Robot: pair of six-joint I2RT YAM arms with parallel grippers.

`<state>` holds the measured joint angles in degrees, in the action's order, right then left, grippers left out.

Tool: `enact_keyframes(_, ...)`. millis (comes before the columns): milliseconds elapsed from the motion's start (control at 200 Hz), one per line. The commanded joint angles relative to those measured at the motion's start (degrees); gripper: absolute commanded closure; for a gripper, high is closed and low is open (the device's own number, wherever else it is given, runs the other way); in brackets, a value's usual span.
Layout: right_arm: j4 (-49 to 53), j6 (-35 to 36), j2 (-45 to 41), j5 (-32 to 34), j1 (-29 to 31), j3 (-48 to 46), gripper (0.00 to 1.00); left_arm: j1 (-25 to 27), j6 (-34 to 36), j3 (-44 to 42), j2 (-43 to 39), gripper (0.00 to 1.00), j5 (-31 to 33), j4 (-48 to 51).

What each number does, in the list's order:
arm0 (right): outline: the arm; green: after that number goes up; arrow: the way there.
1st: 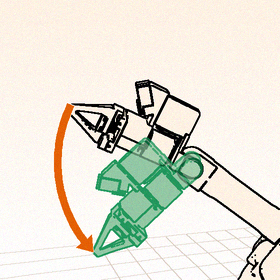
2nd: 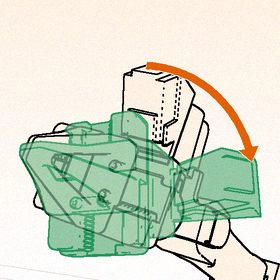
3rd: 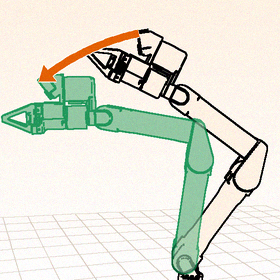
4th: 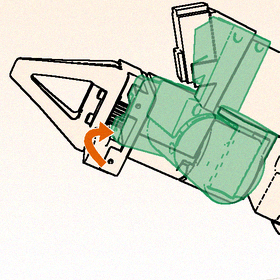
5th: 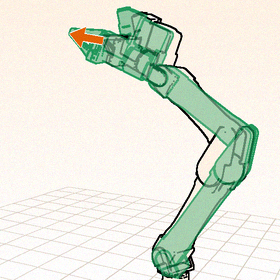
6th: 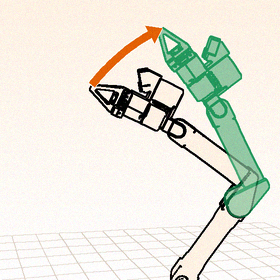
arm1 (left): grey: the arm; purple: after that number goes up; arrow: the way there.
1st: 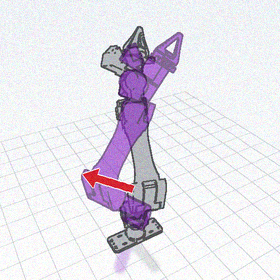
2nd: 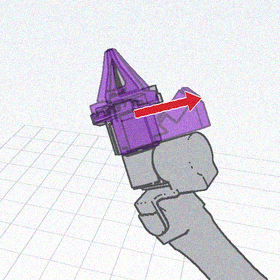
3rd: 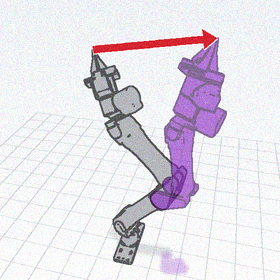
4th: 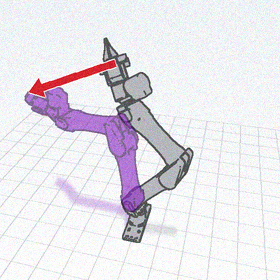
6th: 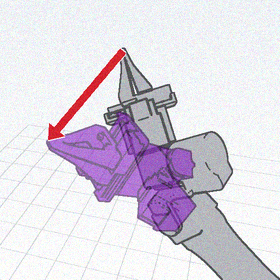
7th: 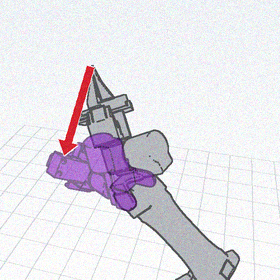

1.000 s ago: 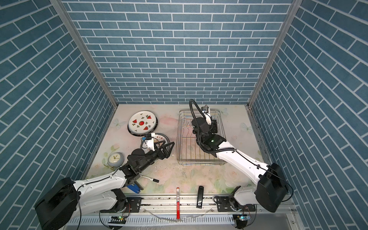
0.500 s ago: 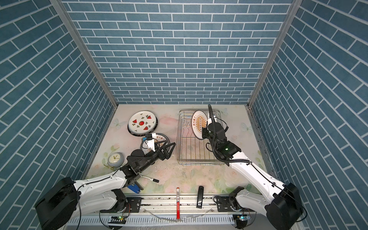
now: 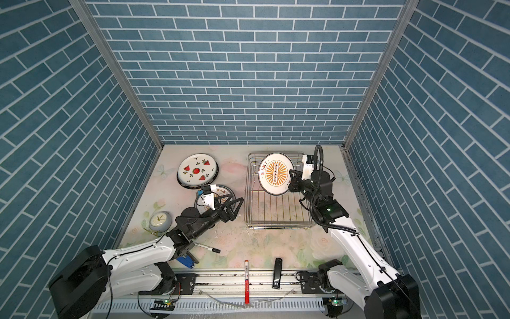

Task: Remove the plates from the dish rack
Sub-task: 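Lift the sunburst plate up out of the rack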

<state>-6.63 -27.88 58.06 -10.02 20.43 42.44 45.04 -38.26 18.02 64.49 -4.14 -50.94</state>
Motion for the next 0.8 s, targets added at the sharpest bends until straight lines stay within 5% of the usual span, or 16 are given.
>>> enact_keyframes(0, -7.6, -7.49, 0.1, -9.43, -2.93, -1.51, 1.0, 0.32, -0.66, 0.96, 0.18, 0.0, -1.04, -1.62)
enact_keyframes(365, -16.86, -16.67, 3.8, -22.04, -8.62, -3.67, 1.0, 0.32, -0.97, 1.23, 2.1, 0.0, -1.44, -3.14)
enact_keyframes(795, -19.61, -19.32, 1.64, -24.97, -8.13, -7.5, 1.0, 1.45, -2.22, 4.81, 7.48, 0.0, -1.57, -4.98)
